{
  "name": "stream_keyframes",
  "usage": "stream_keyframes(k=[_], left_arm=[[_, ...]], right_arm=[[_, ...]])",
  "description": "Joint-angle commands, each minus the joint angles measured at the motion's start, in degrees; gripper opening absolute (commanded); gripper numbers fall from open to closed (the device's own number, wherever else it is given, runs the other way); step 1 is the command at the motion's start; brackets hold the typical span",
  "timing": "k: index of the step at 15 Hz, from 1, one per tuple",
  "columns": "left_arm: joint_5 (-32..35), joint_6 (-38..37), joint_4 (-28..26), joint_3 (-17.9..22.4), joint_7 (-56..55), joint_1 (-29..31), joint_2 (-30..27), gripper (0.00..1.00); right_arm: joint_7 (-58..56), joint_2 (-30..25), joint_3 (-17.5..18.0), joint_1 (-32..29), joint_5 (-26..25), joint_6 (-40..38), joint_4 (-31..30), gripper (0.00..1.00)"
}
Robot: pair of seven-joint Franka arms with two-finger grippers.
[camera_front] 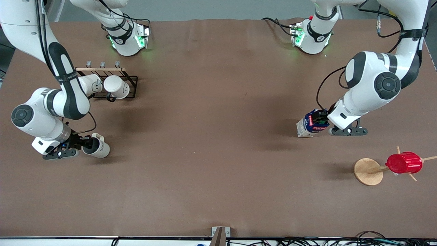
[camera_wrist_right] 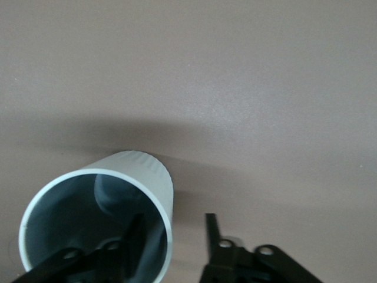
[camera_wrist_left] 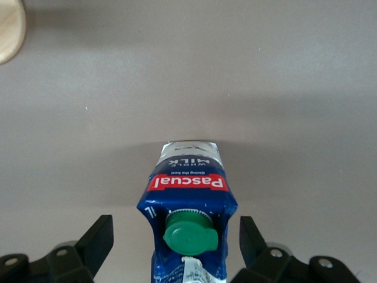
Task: Place cup and milk on table
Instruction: 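Grasp the white mug with the right gripper while the left gripper grasps the carton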
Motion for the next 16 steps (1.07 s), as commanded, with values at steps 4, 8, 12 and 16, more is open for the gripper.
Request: stream_keyframes(k=[4,8,12,16], left_arm=[[-0.2,1.4,-2.8,-0.1,1.3,0.1,-2.2,0.94],[-0.2,1.4,-2.9,-0.1,1.4,0.1,-2.2,0.94],[-0.2,1.4,-2.9,-0.1,1.4,0.0,-2.1,0.94],[-0.2,1.4,-2.8,-0.1,1.3,-0.1,-2.1,0.89]], right_arm=[[-2.2,-1.8,0.2,0.4,3.7,-1.3,0.4,0.00],[5.1,-6.4,0.6,3.6,3.7,-13.7,5.6,0.00],[26.5,-7.2,8.3,8.2,2.9,-19.0,10.4,0.00],[51.5,-4.7,11.4,20.4,0.3,-18.9,16.3,0.00]])
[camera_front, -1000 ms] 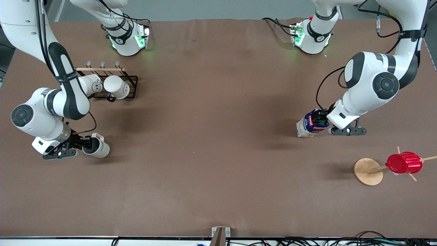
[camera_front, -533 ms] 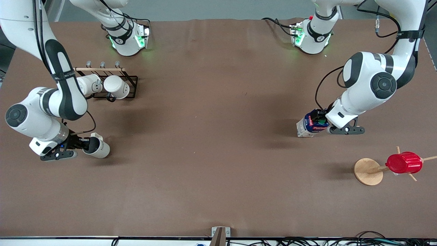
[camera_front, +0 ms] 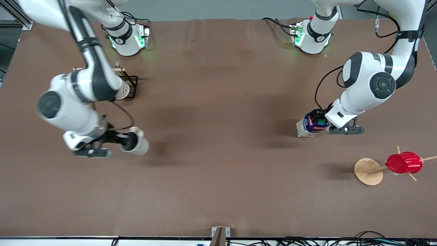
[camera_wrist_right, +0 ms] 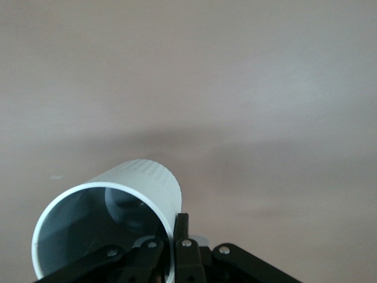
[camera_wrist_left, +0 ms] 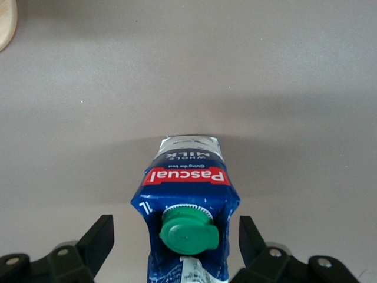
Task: Place cup and milk on table
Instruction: 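Carry the mug and carton toward the table middle with both grippers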
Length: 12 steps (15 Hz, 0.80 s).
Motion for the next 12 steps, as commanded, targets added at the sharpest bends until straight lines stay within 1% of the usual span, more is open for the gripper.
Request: stream_keyframes(k=[1,2,3,6,7,9,10,11,12], left_arm=[[-0.2,0.8,-1.5,-0.1,1.3,0.1,-1.8,0.75],[-0.2,0.8,-1.5,-0.1,1.4,0.1,-1.8,0.60],[-0.2,0.8,-1.5,-0.1,1.4,0.1,-1.8,0.53],[-0.2,0.7,-2.0,-0.1,1.4,0.0,-1.8,0.48],[-0.2,0.7,-2.0,-0.2,1.7,0.0,-1.8,0.44],[-0.2,0.1,-1.3,-0.2,3.9,0.1,-2.0,0.27],[-0.2,-0.5,-0.1,-0.2,4.6,0.0,-2.2,0.22],[-0.2,-1.9,1.7,-0.3,4.3,-0.2,-2.1,0.19],[-0.2,-3.4,4.2,-0.4,3.8,-0.9,-1.7,0.19]], right_arm=[[14.9,4.5,0.1,8.2,-1.8,-0.5,6.9,0.00],[19.0,6.6,0.3,10.3,-1.7,-0.4,9.3,0.00],[23.0,8.8,0.9,12.8,-2.0,-0.3,11.4,0.00],[33.5,17.1,1.3,19.1,-4.1,0.1,19.2,0.00],[34.9,18.3,1.3,20.6,-4.4,0.2,20.4,0.00],[36.7,20.0,1.3,23.3,-4.5,1.4,20.7,0.01],[37.9,20.6,1.3,24.7,-4.5,2.7,20.7,0.02],[38.7,21.3,1.3,25.9,-4.6,3.8,20.7,0.02],[38.8,22.1,1.3,26.7,-4.7,4.3,20.7,0.02]])
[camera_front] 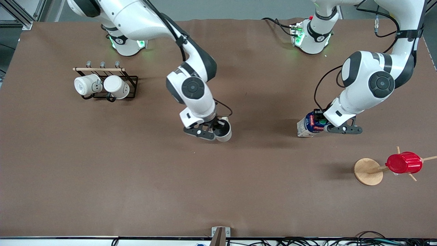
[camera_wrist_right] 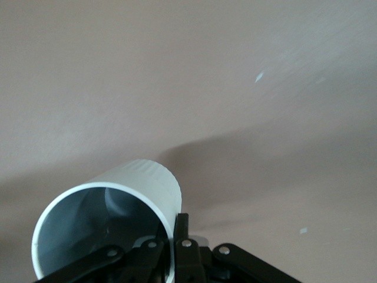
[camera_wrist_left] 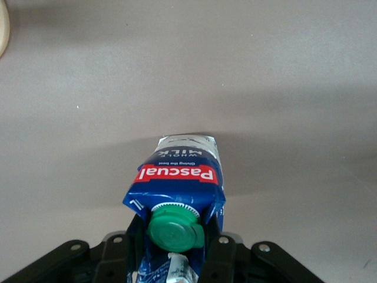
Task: Place cup and milk on table
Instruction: 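Carry the mug and carton toward the table middle with both grippers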
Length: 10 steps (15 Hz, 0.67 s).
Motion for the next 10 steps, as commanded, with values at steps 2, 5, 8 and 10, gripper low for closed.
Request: stream_keyframes(k=[2,5,8,10], left_arm=[[-0.3,-4.8,8.2,-0.6,-0.9,-2.7,0.4,0.19],[-0.4,-7.3,17.3,-0.5,-7.7,-7.6,5.6,0.19],[-0.2,-11.5,26.8,-0.5,-15.4,-13.1,12.6,0.19],[-0.1,-11.7,28.9,-0.5,-20.8,-16.3,15.1,0.19]], right_arm=[[2.3,2.1,0.0,2.5,-3.1,0.6,1.5,0.02],[2.4,3.2,0.0,4.0,-4.7,1.1,1.5,0.04],[2.4,3.4,0.0,5.0,-4.8,3.2,1.1,0.09],[2.4,3.8,0.0,5.2,-4.7,3.7,1.1,0.43]])
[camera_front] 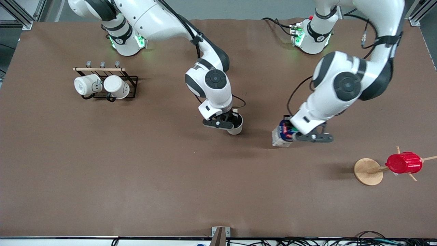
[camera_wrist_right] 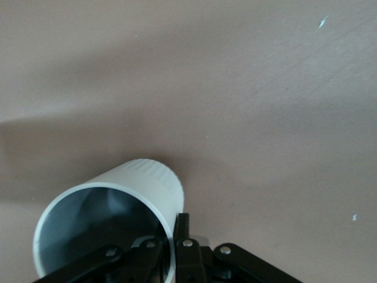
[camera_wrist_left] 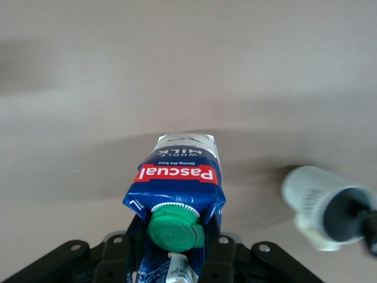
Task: Place cup and milk on table
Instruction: 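Carry the mug and carton toward the table middle with both grippers, then set the mug down, open the right gripper and withdraw it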
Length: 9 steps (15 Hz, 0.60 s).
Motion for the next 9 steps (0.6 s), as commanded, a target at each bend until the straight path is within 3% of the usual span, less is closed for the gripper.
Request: stream_keyframes(k=[1,2,6,9], left_arm=[[-0.1,-3.2,7.3,0.2,-7.0,-4.2,4.8,0.19],[-0.1,-3.2,7.6,0.2,-8.6,-5.5,5.5,0.19],[0.0,-3.2,5.7,0.2,-11.2,-8.0,5.2,0.19],[-0.1,-3.2,5.2,0.2,-13.8,-9.7,5.3,0.19]], right_arm=[[1.1,0.6,0.0,0.4,-1.0,0.5,0.8,0.78],[1.0,0.3,0.0,0.4,-1.0,0.2,0.8,1.00],[0.8,-2.6,-0.1,-1.6,-0.9,-4.6,0.7,1.00],[0.5,-10.4,-0.6,-5.8,-2.0,-14.7,-0.9,1.00]])
